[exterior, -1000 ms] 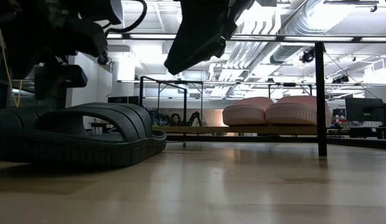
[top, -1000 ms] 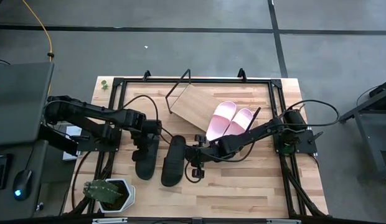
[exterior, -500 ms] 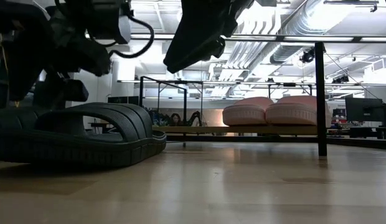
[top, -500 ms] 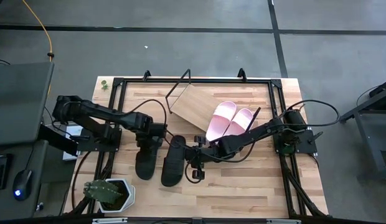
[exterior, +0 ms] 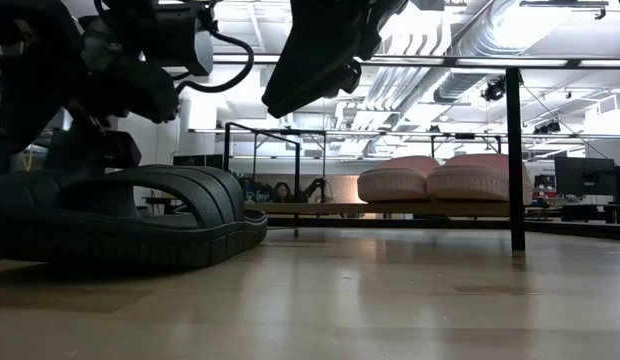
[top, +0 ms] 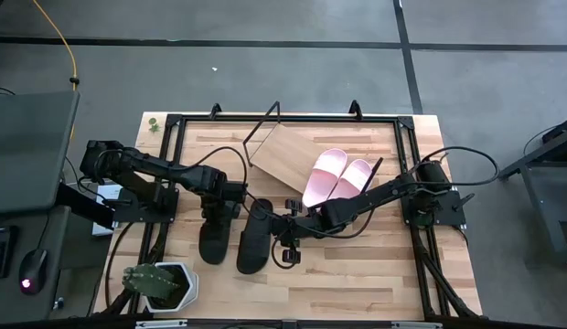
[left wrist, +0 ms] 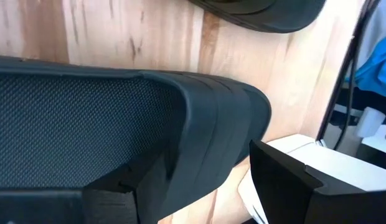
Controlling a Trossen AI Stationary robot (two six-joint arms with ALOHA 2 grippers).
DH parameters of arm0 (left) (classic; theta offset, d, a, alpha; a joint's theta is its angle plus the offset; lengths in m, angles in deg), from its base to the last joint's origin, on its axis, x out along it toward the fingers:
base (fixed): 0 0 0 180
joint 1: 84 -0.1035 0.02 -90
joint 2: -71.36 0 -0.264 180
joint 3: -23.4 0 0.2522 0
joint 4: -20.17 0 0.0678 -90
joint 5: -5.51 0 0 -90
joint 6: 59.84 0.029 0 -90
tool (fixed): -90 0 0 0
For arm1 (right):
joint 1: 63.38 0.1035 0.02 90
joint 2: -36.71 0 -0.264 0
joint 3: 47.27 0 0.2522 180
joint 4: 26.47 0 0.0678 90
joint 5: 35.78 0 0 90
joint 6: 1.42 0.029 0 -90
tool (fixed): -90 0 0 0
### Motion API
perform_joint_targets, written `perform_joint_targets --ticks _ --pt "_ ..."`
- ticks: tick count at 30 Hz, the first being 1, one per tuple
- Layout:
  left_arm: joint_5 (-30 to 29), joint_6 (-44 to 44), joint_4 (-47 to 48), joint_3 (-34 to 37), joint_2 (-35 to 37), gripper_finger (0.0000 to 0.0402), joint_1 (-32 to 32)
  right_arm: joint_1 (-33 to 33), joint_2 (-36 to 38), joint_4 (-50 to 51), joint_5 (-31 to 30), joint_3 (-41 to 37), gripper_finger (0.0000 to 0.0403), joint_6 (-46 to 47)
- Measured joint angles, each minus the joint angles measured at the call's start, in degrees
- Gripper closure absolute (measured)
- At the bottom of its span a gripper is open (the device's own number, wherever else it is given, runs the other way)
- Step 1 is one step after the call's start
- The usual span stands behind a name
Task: Pick and place slides into the shelf
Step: Put the left black slide on the shelf
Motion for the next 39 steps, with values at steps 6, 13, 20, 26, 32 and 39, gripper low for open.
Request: perform_joint_targets --ticks 6,13,20,26,32,39 --pt "0.69 0.24 -0.04 0.00 0.00 0.0213 1.90 0.00 0.00 0.02 -0.02 0.00 0.0295 0.00" --pt "0.62 -0.46 -2.62 0.00 0.02 0.0268 4.92 0.00 0.00 0.02 -0.04 0.00 0.0295 0.00" --pt "-0.17 -1.62 -3.52 0.00 0.02 0.0325 5.23 0.00 0.00 0.02 -0.04 0.00 0.0295 0.90" --pt "-0.31 -1.54 -4.38 0.00 0.02 0.0387 5.10 0.00 0.00 0.02 -0.07 0.00 0.0295 0.88" --pt "-0.31 -1.26 -4.37 0.00 0.02 0.0387 5.10 0.00 0.00 0.02 -0.07 0.00 0.0295 0.90" --pt "-0.01 -1.27 -3.98 -0.02 0.02 0.0396 5.10 0.00 0.00 0.02 -0.24 0.00 0.0295 0.87"
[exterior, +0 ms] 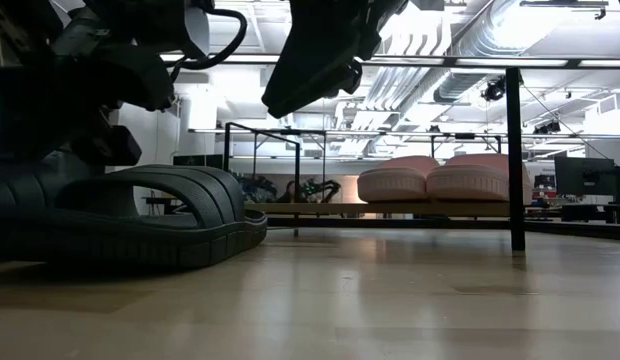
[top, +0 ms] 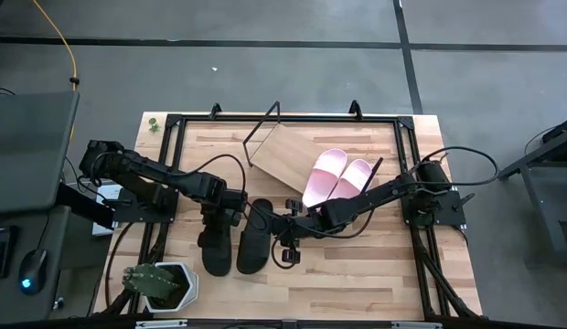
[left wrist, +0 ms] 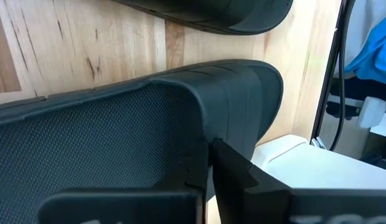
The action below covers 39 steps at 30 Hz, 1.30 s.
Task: Pick and place slides into the shelf
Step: Put the left black slide on the shelf
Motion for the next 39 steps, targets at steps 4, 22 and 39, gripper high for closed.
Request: perform_joint_targets --ticks 4,22,39 --pt "0.00 -0.02 0.07 0.00 0.00 0.0398 0.00 0.00 0.00 0.00 -0.03 0.00 0.0295 -0.47" --pt "0.04 -0.04 5.42 -0.74 0.72 0.0400 0.00 1.95 0.00 -0.42 -10.55 0.00 0.0295 -11.27" --pt "0.46 3.17 11.67 -11.61 0.70 0.0401 0.00 7.73 -0.11 -2.95 -23.34 1.81 0.0295 -28.92"
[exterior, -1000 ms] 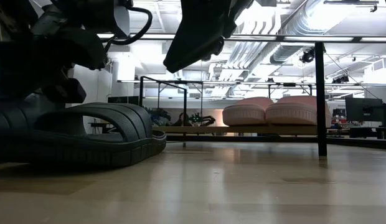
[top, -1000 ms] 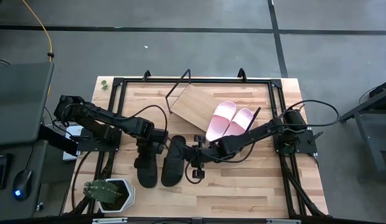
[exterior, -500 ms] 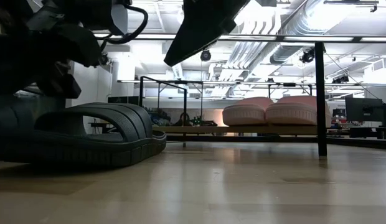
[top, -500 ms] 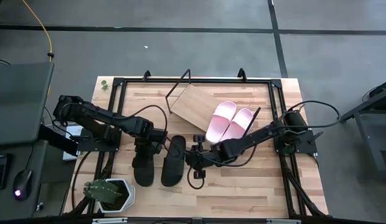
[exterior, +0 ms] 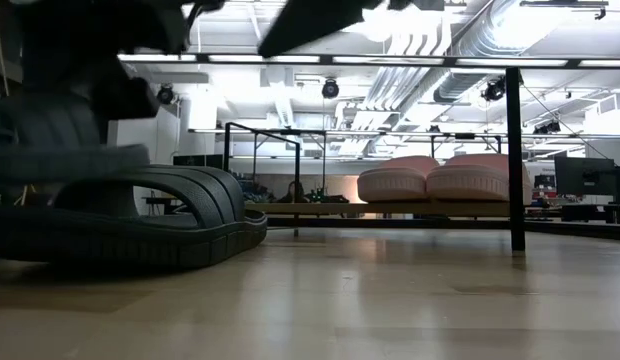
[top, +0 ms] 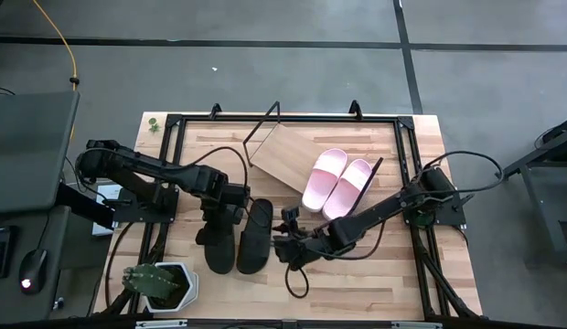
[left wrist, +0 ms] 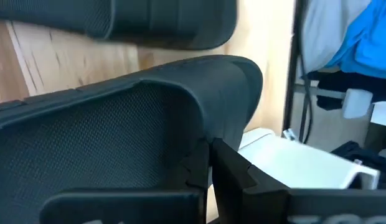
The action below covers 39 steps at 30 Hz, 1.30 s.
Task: Pick and place slides into the shelf
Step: Put the left black slide on the shelf
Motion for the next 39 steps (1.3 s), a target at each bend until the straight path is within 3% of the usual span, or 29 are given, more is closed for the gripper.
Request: perform_joint_targets --ticks 10,19,25,39 --pt "0.04 2.76 7.26 -10.46 -0.03 0.0401 0.01 4.44 0.02 -0.78 -3.90 3.00 0.0290 -6.89" --pt "0.28 3.25 9.70 -18.48 -0.03 0.0401 0.00 5.45 0.02 -4.76 -6.90 3.00 0.0214 -10.70" --pt "0.88 4.34 12.70 -21.46 -0.03 0.0401 0.02 5.75 -0.02 -6.42 -5.73 3.00 0.0186 -13.38" --pt "2.83 4.74 13.88 -23.29 -0.03 0.0401 0.02 8.43 -0.09 -12.80 -5.75 3.00 0.0187 -23.93"
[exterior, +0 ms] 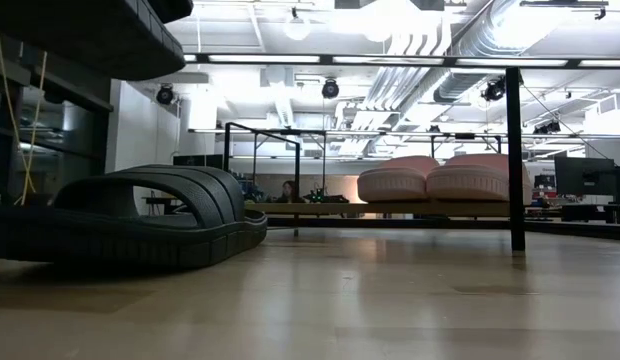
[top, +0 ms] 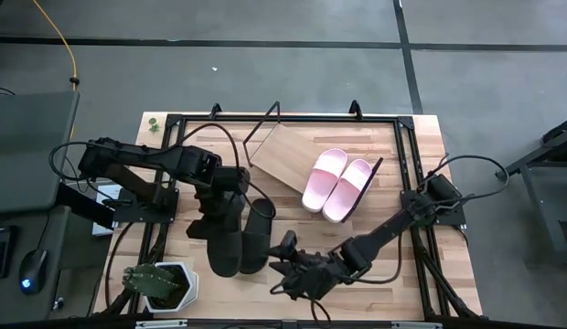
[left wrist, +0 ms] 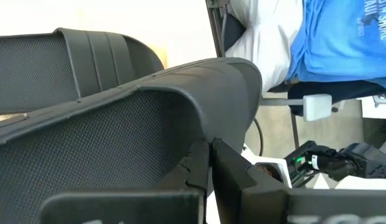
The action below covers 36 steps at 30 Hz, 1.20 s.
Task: Pick and place slides into the shelf
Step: Put the left black slide on the shelf
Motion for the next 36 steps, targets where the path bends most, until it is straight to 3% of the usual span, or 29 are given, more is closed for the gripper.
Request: perform_joint_targets --ticks 17,22,28,36 --pt "5.34 0.70 -3.58 0.00 0.00 0.0401 -0.02 0.08 -5.41 -14.03 -3.59 0.07 0.0187 -16.18" --pt "5.30 0.74 -3.55 -1.55 0.00 0.0401 -0.02 0.04 -6.01 -15.15 -4.28 0.07 0.0187 -16.81" --pt "4.27 0.83 -3.63 -5.10 0.00 0.0401 -0.02 0.22 -8.68 -21.46 -4.29 0.04 0.0187 -23.90" --pt "3.21 0.83 -3.54 -6.25 0.00 0.0401 -0.02 1.88 -8.72 -25.59 -9.06 0.04 0.0187 -28.65"
